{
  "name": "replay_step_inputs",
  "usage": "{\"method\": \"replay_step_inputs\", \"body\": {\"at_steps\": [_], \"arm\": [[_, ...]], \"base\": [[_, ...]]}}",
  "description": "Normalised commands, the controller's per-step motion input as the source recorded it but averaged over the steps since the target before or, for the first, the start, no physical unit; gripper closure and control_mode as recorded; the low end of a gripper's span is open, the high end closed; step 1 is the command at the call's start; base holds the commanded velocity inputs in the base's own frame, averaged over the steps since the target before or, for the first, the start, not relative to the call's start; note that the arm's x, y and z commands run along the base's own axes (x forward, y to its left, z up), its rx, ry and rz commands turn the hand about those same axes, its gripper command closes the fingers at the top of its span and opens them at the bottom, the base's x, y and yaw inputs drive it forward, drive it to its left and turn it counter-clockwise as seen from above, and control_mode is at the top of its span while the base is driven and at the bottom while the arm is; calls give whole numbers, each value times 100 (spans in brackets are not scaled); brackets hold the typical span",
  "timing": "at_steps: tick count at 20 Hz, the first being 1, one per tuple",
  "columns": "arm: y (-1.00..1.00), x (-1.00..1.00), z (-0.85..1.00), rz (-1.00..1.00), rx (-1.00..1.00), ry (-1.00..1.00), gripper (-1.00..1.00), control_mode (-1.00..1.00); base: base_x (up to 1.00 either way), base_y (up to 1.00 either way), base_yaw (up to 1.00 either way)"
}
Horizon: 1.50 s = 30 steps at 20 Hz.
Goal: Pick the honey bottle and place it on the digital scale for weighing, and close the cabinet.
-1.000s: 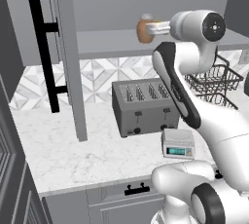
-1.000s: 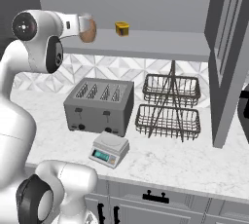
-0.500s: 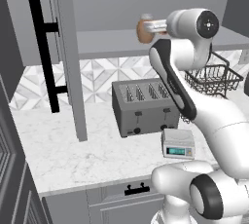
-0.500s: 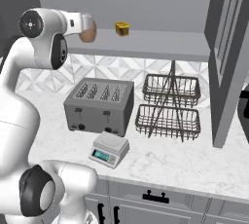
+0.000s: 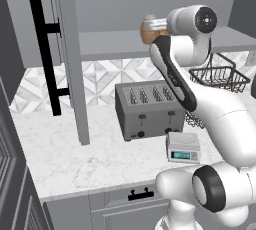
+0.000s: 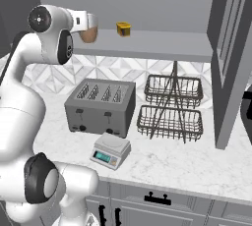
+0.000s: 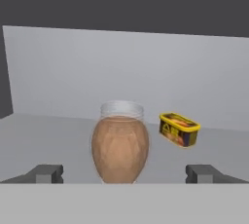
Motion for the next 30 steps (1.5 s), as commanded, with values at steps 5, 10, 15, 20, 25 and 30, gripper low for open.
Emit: {"method": "replay_step_inputs", "body": {"at_steps": [5,10,15,20,25,30], "arm": [[0,36,1,0,0,4,-100,-100],[0,23,11,0,0,2,-100,-100],[0,31,3,0,0,2,-100,-100],[0,20,0,0,0,0,-100,-100],[0,6,0,0,0,0,-100,-100],[7,21,0,0,0,0,-100,-100]], "base": [[0,0,0],[0,0,0],[0,0,0],[0,0,0],[0,0,0],[0,0,0]]}}
